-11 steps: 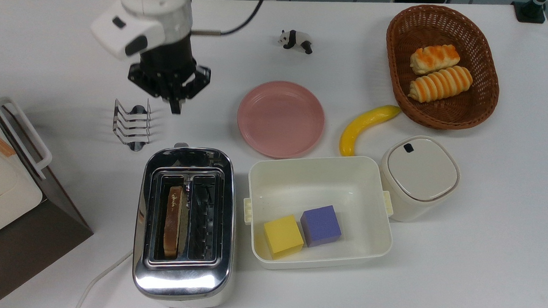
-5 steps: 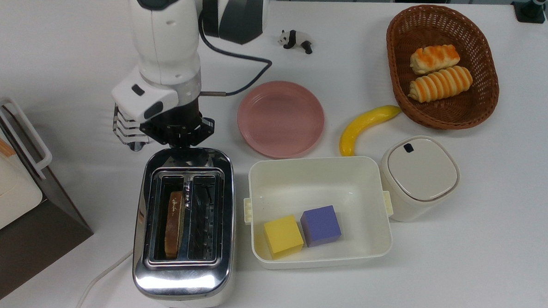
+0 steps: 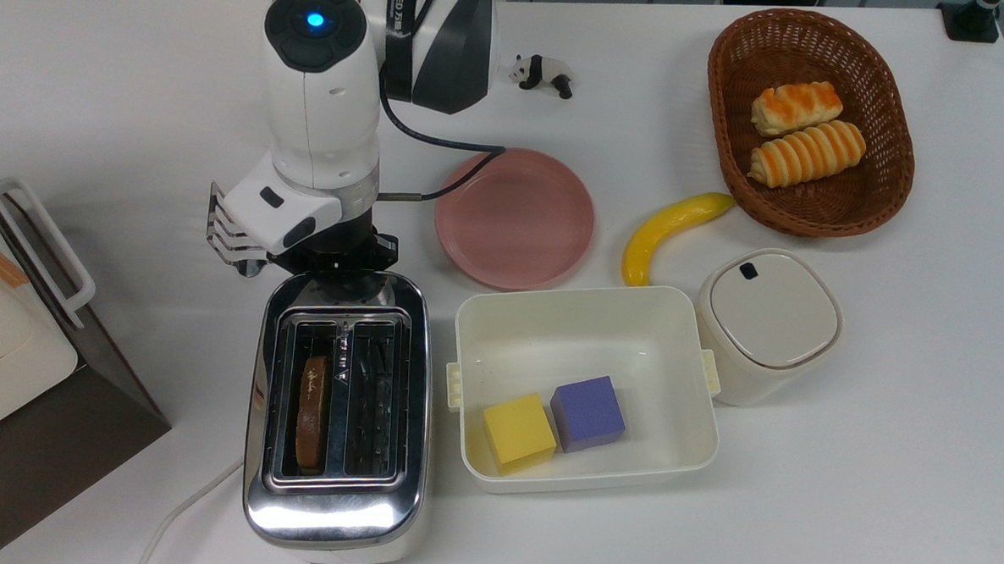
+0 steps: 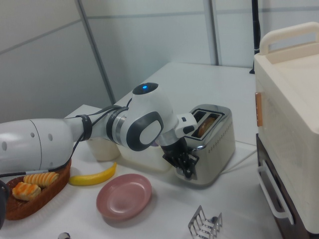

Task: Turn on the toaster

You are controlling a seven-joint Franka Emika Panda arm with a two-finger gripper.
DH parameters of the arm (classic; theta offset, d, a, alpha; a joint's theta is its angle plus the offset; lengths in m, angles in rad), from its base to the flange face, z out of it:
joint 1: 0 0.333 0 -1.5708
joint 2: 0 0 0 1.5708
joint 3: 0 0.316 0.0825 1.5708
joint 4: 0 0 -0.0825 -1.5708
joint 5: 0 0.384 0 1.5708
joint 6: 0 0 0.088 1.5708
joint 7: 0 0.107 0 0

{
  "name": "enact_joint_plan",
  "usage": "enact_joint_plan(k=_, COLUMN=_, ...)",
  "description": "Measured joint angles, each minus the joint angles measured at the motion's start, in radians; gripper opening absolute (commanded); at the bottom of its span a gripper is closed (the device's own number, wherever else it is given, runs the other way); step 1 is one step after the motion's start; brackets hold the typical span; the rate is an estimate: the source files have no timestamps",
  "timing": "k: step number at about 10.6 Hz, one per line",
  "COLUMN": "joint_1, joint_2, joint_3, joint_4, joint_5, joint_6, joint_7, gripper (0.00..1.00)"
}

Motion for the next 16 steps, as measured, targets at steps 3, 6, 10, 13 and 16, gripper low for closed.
enact_joint_plan(k=3, joint_1=-0.003, joint_2=-0.052, joint_3=0.0, joint_4=0.026, joint_5=0.0, joint_6=-0.021, joint_7=0.0, gripper=0.0)
enact_joint_plan(k=6, joint_1=-0.002, joint_2=-0.173, joint_3=0.0, joint_4=0.051, joint_5=0.0, joint_6=-0.198, joint_7=0.0, gripper=0.71)
enact_joint_plan(k=10, joint_1=0.01, joint_2=-0.309, joint_3=0.003, joint_4=0.052, joint_5=0.0, joint_6=-0.57, joint_7=0.0, gripper=1.0)
enact_joint_plan(k=13, joint_1=0.045, joint_2=-0.395, joint_3=0.004, joint_4=0.046, joint_5=-0.02, joint_6=-0.668, joint_7=0.19, gripper=1.0)
enact_joint_plan(k=16, joint_1=0.049, joint_2=-0.402, joint_3=0.018, joint_4=0.032, joint_5=-0.052, joint_6=-0.665, joint_7=0.256, gripper=1.0)
